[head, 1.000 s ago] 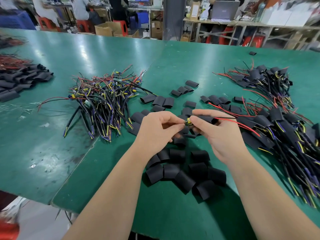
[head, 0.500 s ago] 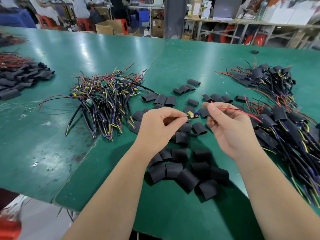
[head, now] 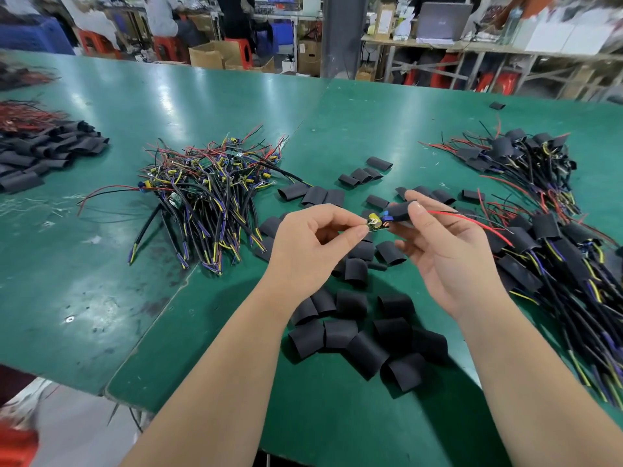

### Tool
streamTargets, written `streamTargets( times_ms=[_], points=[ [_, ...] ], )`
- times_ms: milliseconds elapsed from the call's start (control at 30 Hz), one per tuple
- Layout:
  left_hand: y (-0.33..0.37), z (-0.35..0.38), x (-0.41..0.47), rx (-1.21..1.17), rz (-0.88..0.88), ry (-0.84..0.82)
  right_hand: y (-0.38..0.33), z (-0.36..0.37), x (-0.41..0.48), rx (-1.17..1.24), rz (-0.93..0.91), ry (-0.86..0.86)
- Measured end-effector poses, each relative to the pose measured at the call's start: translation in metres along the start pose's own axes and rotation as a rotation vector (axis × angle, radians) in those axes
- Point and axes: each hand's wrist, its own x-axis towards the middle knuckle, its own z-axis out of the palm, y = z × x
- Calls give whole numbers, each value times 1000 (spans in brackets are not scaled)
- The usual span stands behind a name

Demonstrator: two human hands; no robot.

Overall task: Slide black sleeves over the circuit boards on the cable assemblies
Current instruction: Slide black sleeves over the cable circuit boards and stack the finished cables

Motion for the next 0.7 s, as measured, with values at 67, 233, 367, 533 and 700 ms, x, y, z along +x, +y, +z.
streamTargets(
  times_ms=[67,233,367,533,700],
  points=[
    [0,0,0,-38,-10,4,0,0,0,86,25,-5],
    [2,-1,1,-143,-29,-1,-4,-3,0,184,44,-59],
    [5,-1,0,-196,-33,-30,-2,0,-2,149,8,-91],
    [8,0,0,-194,-78,-56,-4,0,-3,106,-31,-115],
    [6,-2,0,-271,-232,-80,-3,0,-3,126,-45,-134]
  ],
)
